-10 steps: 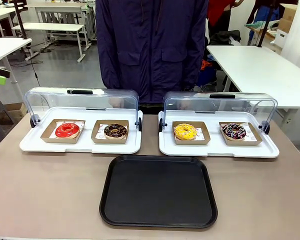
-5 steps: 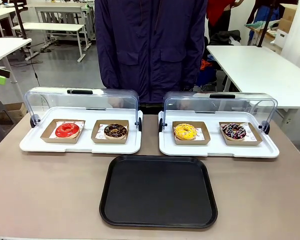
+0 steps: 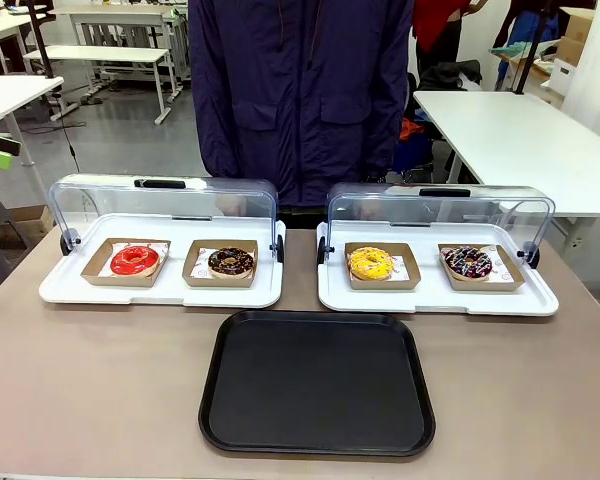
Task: Move the first donut from the left to the tray.
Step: Pick up the Paper togo box containing the Donut indicated by the person and place it on the Handle tray.
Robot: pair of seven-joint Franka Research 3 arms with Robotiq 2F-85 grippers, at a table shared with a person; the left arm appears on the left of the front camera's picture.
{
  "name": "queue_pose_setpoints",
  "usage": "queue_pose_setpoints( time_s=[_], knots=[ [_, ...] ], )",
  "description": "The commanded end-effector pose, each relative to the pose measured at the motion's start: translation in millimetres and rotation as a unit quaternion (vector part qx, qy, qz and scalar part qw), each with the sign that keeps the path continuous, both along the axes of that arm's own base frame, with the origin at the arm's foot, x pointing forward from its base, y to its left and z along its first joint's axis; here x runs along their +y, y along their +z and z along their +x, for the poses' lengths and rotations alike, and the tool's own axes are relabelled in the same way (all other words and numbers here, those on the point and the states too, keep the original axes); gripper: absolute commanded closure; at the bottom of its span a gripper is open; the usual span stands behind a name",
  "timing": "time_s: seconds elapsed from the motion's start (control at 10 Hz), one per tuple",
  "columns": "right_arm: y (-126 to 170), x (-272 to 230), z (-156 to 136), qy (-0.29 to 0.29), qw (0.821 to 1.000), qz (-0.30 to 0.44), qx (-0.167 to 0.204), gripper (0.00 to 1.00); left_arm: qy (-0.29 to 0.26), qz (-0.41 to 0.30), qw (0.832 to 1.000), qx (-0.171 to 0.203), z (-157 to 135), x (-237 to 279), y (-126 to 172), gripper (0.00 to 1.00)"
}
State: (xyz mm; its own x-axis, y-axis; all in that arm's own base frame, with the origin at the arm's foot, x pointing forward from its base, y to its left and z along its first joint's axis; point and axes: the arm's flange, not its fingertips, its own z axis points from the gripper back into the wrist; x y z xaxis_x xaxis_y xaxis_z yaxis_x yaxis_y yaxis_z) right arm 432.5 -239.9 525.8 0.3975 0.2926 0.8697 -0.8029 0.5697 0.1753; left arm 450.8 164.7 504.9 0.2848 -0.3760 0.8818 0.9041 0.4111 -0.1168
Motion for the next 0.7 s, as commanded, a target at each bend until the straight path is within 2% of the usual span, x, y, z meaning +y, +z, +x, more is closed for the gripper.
queue_pose_setpoints(
  time_s=[0.0, 0.6],
  knots=[
    [-0.3, 1.4, -2.7, 0.006, 1.000, 0.001, -0.003, 0.00, -0.008, 0.001, 1.000, -0.003, -1.4, 0.4, 1.3, 0.00],
    [-0.3, 1.4, -2.7, 0.006, 1.000, 0.001, -0.003, 0.00, -0.008, 0.001, 1.000, -0.003, -1.4, 0.4, 1.3, 0.00]
  ],
)
